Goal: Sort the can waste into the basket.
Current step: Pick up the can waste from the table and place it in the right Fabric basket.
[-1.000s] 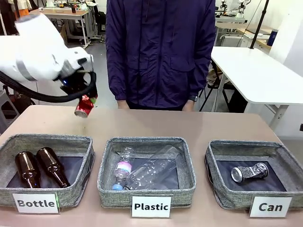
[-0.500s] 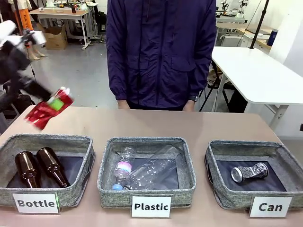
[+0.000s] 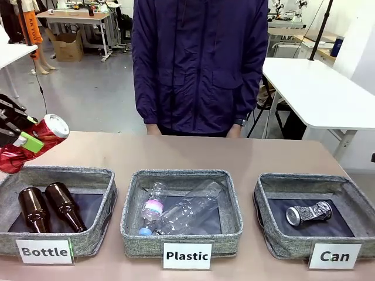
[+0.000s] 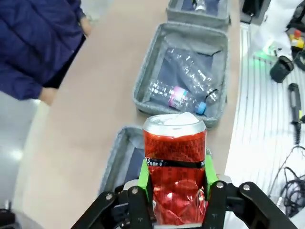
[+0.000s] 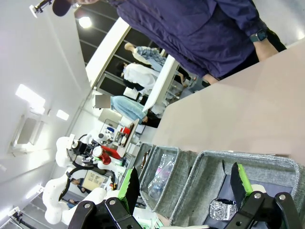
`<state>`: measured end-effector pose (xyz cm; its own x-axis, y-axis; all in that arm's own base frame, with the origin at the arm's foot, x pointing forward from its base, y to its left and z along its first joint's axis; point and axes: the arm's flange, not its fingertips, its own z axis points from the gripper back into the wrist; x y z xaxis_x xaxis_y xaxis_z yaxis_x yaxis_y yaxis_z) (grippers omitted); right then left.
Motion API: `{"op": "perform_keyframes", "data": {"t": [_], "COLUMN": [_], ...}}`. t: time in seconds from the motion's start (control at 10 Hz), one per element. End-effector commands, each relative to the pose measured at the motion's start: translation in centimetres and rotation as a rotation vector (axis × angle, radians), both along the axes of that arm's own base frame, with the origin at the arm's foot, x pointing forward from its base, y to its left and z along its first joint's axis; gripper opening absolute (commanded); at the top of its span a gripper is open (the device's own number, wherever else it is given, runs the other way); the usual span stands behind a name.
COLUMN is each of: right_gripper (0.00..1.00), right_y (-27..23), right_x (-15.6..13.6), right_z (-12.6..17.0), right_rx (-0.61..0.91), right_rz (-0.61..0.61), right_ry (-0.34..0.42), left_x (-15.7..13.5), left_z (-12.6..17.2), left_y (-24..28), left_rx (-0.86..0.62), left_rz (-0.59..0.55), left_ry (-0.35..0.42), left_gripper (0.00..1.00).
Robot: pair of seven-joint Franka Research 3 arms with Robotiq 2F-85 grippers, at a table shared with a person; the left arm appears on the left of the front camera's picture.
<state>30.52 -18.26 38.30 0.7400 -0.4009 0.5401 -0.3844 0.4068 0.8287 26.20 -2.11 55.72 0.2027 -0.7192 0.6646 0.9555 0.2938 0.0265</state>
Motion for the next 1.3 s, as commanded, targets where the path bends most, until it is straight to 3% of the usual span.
{"op": "perform_keyframes", "data": {"t": [0.0,0.1,0.5,0.6,0.7,0.9,1.2], "right_gripper": [1.0,1.0,1.0,1.0,1.0,1.0,1.0], "right_y": [0.1,0.1,0.1,0.1,0.1,0.1,0.1], "right_x": [0.1,0.1,0.1,0.1,0.1,0.1,0.1], "right_z": [0.6,0.6,0.6,0.6,0.6,0.6,0.6], "right_rx": [0.018,0.018,0.018,0.018,0.018,0.018,0.018], "right_rz": [-0.007,-0.007,-0.007,-0.007,-0.007,-0.007,-0.007], "right_ry": [0.004,0.004,0.004,0.004,0.004,0.004,0.004], "left_x": [-1.8,0.0,0.0,0.1,0.0,-1.4,-1.1], "left_z": [-5.5,0.0,0.0,-0.2,-1.1,3.2,9.4], "left_y": [-0.5,0.0,0.0,-0.1,0.0,-5.9,-20.8], "left_rx": [-0.092,0.0,0.0,-0.01,-0.065,-0.019,0.133], "left_rz": [-0.016,0.0,0.0,0.0,0.041,0.083,-0.076], "left_ry": [0.054,0.0,0.0,0.009,0.009,-0.009,-0.119], "left_gripper": [0.0,0.0,0.0,0.5,0.5,0.5,0.5]}}
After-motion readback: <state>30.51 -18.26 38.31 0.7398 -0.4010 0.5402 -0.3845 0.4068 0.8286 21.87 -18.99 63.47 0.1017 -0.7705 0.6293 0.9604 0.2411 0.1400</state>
